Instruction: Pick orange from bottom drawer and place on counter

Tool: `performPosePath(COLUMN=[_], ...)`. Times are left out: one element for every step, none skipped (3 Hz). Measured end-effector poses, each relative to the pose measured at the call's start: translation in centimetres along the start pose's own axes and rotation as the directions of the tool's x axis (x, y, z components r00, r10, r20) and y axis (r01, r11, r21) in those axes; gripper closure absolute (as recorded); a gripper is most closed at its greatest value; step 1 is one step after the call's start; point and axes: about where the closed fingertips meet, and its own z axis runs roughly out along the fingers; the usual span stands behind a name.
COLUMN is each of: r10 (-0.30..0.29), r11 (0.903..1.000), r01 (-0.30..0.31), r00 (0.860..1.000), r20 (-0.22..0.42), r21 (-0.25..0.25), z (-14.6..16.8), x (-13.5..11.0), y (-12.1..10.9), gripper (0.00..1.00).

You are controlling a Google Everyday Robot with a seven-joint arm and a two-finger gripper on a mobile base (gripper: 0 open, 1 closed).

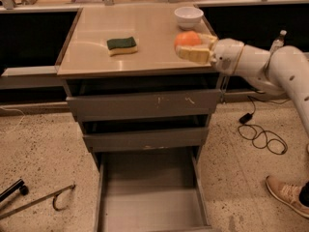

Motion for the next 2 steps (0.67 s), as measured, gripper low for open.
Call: performPosePath(r10=[-0.027, -0.026], r11=[0.9996, 0.9996], r01=[0.026, 0.026], r00=[0.999, 0.999], r20=[0.029, 0.029], r21=[0.005, 0.007], z=[-1.13, -1.09], x=[-2.77, -2.78], y=[-1.1, -1.15], gripper=[1.0, 1.0])
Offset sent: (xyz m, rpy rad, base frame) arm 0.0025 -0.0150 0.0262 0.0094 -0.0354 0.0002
